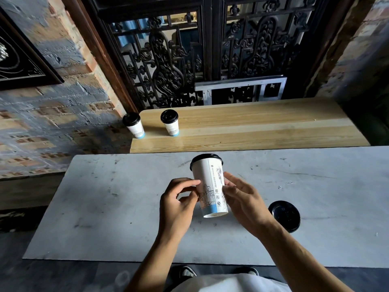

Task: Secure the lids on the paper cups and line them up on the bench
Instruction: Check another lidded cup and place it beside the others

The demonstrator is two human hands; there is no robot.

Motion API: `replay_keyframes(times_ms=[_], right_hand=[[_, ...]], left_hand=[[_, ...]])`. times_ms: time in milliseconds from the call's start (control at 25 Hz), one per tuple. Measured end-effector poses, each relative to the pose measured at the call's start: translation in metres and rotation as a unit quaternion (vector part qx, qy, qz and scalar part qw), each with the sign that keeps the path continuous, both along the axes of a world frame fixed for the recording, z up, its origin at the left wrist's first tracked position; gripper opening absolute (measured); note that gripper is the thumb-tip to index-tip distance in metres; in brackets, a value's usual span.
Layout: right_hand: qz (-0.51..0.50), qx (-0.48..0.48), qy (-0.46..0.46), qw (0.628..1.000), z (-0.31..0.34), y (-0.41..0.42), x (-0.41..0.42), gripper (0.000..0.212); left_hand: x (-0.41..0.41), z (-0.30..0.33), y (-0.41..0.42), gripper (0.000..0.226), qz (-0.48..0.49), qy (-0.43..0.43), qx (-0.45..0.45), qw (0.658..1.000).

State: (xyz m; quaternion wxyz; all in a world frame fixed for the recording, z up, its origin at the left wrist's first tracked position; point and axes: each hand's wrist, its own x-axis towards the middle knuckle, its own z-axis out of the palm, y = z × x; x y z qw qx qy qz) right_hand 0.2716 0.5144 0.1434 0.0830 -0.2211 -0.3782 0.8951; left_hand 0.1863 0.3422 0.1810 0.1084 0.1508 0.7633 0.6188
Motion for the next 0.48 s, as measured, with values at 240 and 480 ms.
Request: replay_keyframes(times_ms=[240, 480], right_hand=[[0.034, 0.042, 0.026, 0.998, 0.0087, -0.0022, 0.0005, 0.043], [0.013, -0.006, -0.006, 1.000, 0.0067, -0.0018, 0.0010, 0.048]], left_hand=[[0.0011, -0.0027, 0.0023, 0.025, 0.024, -0.033, 0.013, 0.999], [0.0015, -0.0025, 0.0054, 0.009, 0.024, -0.076, 0.033, 0.996]])
